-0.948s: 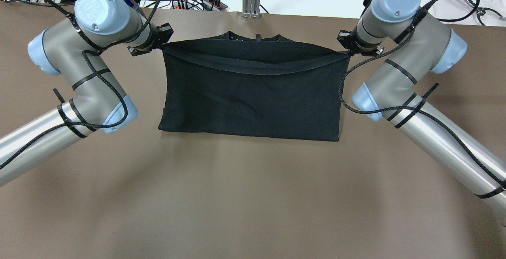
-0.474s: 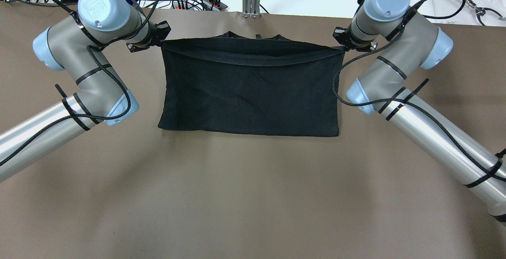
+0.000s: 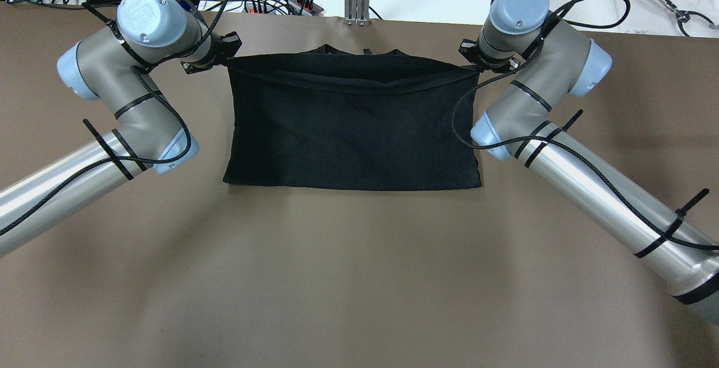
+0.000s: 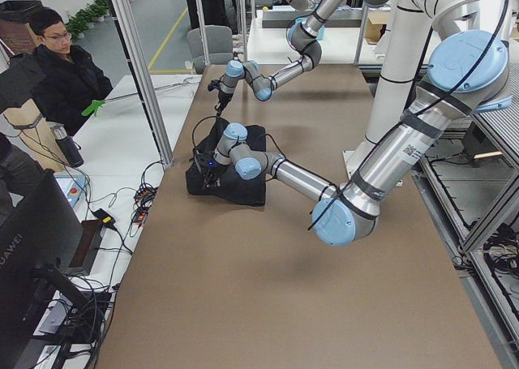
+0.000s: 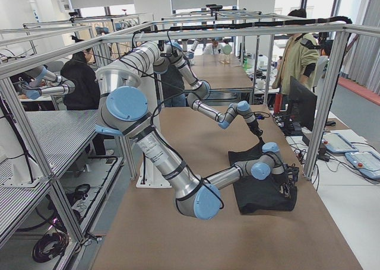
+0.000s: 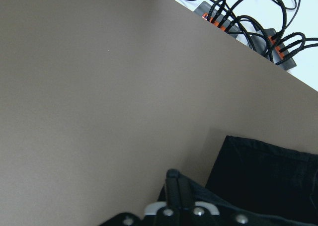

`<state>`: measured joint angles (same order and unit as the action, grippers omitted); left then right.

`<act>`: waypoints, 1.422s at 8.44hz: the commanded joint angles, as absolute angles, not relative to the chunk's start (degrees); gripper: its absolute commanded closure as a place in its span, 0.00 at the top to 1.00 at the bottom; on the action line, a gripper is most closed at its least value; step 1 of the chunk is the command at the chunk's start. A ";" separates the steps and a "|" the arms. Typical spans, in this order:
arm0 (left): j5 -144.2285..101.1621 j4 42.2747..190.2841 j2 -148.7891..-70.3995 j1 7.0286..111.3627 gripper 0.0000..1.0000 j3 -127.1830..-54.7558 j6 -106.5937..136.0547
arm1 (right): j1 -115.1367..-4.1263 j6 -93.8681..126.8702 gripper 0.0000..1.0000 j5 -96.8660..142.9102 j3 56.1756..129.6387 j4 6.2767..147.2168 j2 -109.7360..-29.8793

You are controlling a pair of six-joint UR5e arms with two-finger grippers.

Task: Fold clothes
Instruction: 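Release the hem and raise both grippers above the folded shirt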

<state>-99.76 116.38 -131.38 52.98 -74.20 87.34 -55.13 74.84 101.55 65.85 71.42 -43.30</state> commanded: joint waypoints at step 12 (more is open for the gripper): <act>-99.32 120.67 -132.71 53.96 0.67 -70.58 86.05 | -44.77 79.10 0.62 104.33 92.32 64.18 -66.83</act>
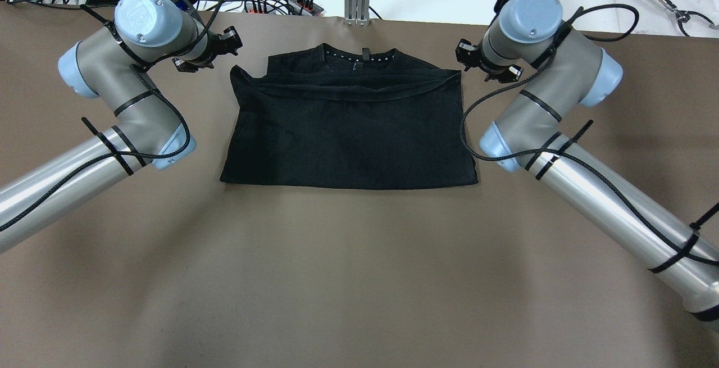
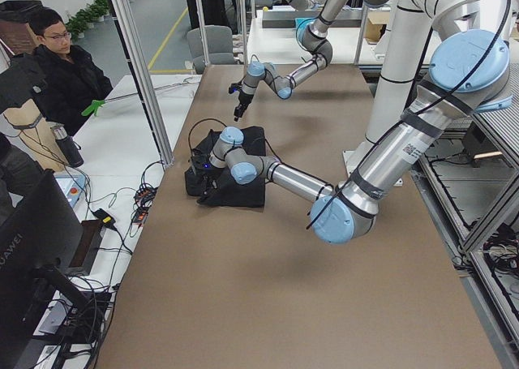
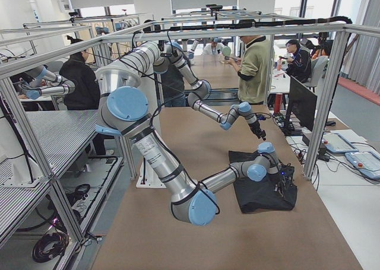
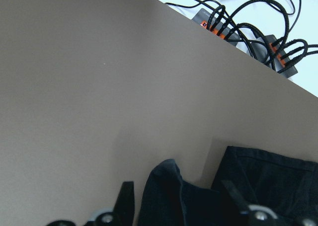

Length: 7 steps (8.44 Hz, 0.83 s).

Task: Fold clothes
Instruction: 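Release the hem and raise both grippers above the folded shirt, then grasp the folded shirt's corner nearest the right gripper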

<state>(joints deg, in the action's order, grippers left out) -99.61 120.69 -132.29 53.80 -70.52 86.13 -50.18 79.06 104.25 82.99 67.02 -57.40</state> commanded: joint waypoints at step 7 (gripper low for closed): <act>-99.58 120.59 -132.45 54.05 0.67 -73.20 86.57 | -40.52 79.54 0.59 102.22 92.55 61.53 -70.75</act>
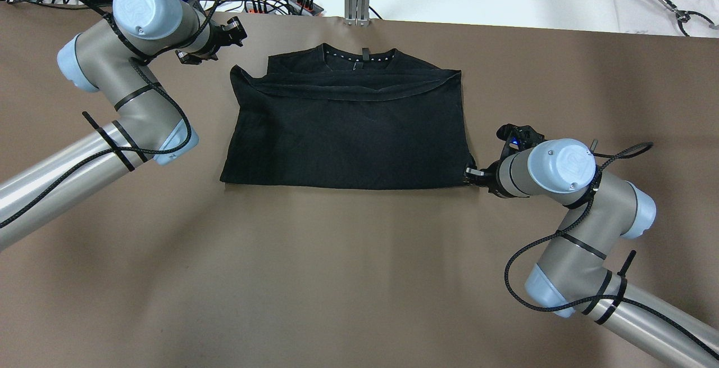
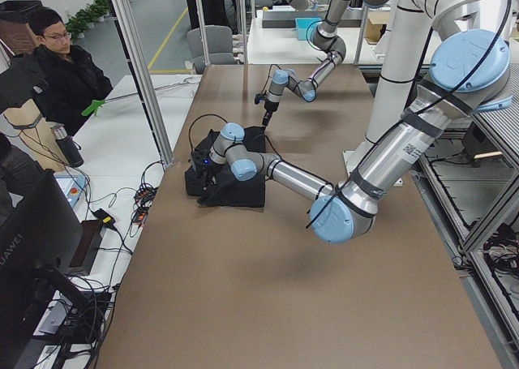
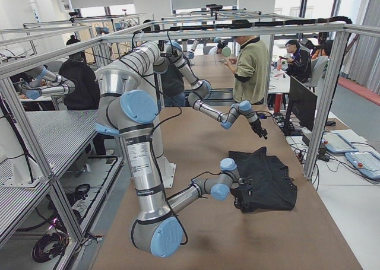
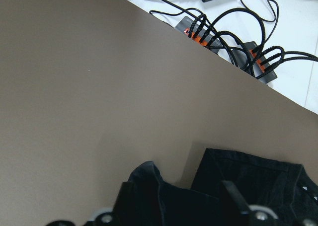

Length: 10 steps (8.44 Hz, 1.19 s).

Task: Fold clothes
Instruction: 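Grasp the folded shirt's corner nearest the right gripper, then drag the shirt corner toward the robot with the right gripper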

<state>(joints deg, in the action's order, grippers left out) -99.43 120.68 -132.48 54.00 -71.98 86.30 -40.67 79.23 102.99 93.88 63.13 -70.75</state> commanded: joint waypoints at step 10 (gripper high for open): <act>-98.88 119.97 -131.92 53.96 0.68 -74.44 87.01 | -39.38 86.47 0.00 108.78 105.05 62.05 -76.33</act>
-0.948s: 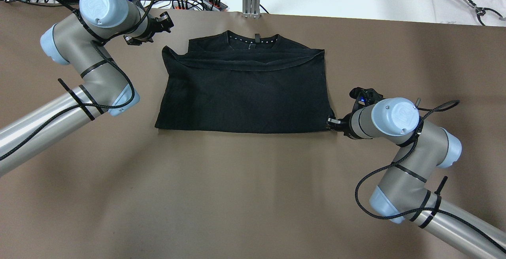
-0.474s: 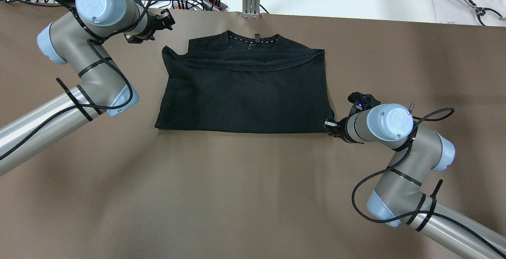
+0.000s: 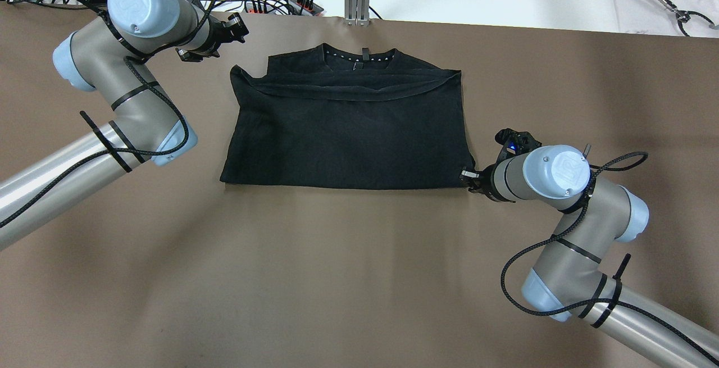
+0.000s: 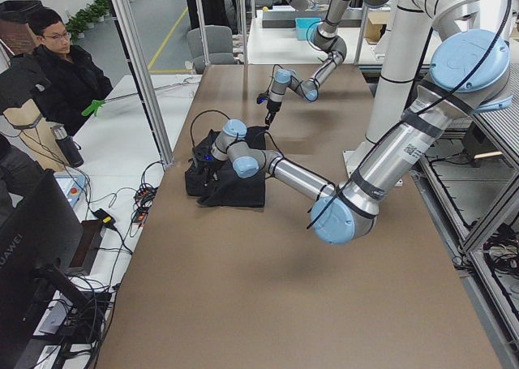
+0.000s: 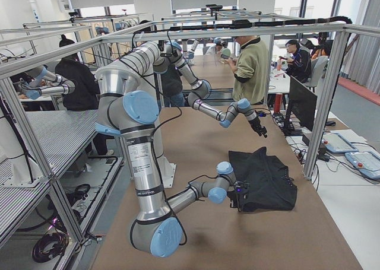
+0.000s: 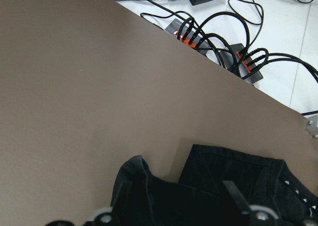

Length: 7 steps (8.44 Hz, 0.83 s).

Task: Fold clothes
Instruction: 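Drag the shirt corner toward the robot with the right gripper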

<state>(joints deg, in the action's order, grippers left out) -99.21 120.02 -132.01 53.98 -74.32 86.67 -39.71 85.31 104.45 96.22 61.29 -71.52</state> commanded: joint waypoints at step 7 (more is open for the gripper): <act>-99.40 118.56 -131.48 53.26 0.67 -75.85 88.77 | -20.77 134.38 0.00 126.19 112.76 29.07 -88.73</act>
